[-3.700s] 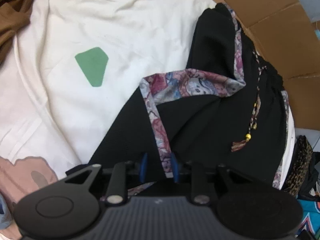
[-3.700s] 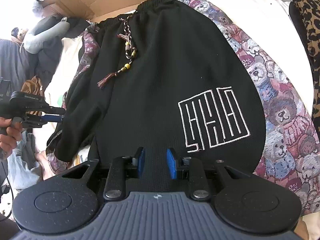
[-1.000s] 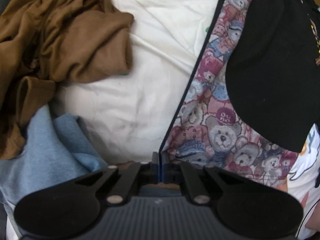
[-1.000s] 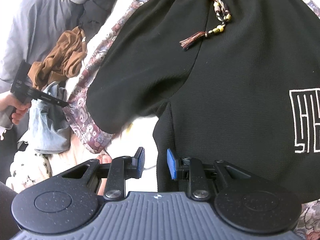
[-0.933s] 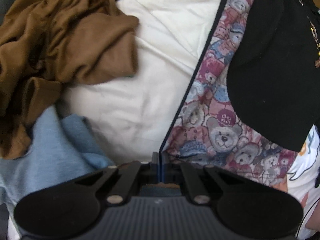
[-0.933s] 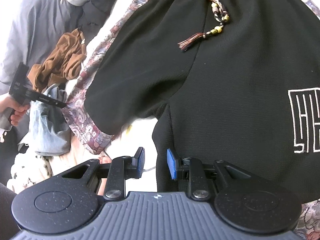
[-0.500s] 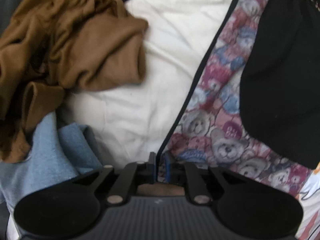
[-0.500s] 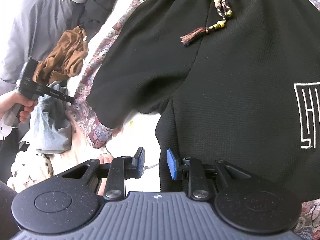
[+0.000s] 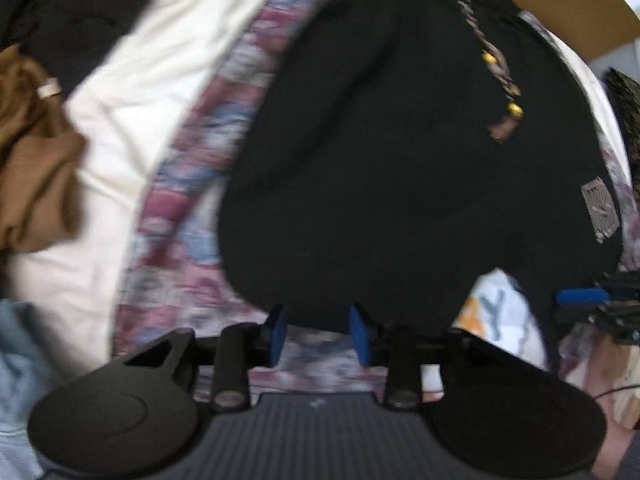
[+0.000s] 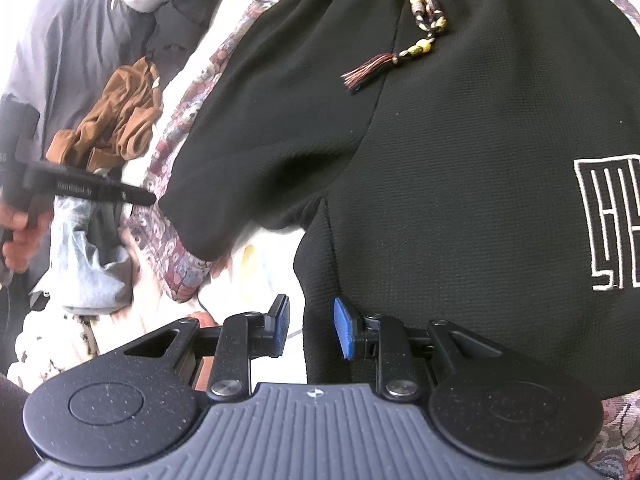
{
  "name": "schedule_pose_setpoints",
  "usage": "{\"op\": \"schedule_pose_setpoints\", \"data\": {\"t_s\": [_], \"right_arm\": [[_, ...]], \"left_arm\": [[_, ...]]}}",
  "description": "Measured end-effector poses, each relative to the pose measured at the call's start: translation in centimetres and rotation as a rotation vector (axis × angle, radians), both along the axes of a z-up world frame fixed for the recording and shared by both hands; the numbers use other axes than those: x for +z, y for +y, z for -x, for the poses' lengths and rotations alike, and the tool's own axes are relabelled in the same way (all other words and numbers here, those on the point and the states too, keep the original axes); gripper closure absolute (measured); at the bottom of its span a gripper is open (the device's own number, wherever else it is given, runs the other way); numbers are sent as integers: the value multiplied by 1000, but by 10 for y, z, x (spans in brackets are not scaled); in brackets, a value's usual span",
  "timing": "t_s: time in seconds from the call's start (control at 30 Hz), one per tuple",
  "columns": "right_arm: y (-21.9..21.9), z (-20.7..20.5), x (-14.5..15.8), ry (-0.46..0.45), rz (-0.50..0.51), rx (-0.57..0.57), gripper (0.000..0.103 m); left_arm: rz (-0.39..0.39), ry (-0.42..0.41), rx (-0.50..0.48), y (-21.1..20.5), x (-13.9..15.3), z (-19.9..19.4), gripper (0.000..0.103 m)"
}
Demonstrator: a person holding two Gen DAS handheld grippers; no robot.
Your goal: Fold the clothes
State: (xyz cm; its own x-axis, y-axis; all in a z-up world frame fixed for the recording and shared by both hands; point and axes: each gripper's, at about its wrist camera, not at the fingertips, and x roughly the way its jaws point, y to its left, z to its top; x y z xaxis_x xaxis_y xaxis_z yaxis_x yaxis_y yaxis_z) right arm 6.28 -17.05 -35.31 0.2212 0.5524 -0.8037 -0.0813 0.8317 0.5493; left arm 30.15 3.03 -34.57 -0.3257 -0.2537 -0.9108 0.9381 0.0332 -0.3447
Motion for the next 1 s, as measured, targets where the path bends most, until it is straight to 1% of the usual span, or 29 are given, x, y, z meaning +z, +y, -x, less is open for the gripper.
{"op": "schedule_pose_setpoints", "data": {"t_s": [0.03, 0.07, 0.13, 0.2, 0.37, 0.5, 0.57, 0.63, 0.73, 0.8, 0.83, 0.87, 0.9, 0.93, 1.0], "right_arm": [[-1, 0, 1, -3, -1, -5, 72], [-3, 0, 1, -7, -2, -11, 72], [-5, 0, 2, -12, -1, -18, 72], [-7, 0, 2, -12, -1, -26, 72], [-7, 0, 1, -10, -3, -29, 72], [-2, -1, 0, -7, -6, -20, 72], [1, -2, 0, -8, -7, -15, 72], [2, -3, 0, -8, -7, -15, 72], [3, -4, -1, -7, -3, -19, 72], [3, -3, -1, -5, -2, -18, 72], [4, -3, -1, -5, -1, -17, 72], [4, -2, -2, -3, -1, -15, 72], [5, -2, -2, -3, -2, -13, 72], [5, -1, -1, -4, -2, -8, 72], [7, -1, -1, -9, 0, 0, 72]], "left_arm": [[3, -1, -12, 0, 0, 7, 61], [2, 4, -22, 0, -1, 13, 51], [-12, 25, -40, 1, -3, 26, 44], [-23, 37, -70, 3, -7, 38, 44], [-46, 26, -119, 9, -16, 61, 43], [-81, -6, -158, 6, -30, 71, 41], [-84, -24, -199, 8, -34, 79, 35], [-83, -64, -230, 8, -37, 85, 35], [-82, -95, -240, 8, -42, 88, 35], [-69, -115, -239, 10, -42, 89, 38], [-61, -125, -237, 10, -42, 89, 51], [-55, -131, -227, 11, -41, 87, 71], [-58, -122, -217, 10, -40, 84, 80], [-68, -100, -210, 8, -39, 79, 94], [-81, -64, -203, 5, -34, 70, 98]]}}
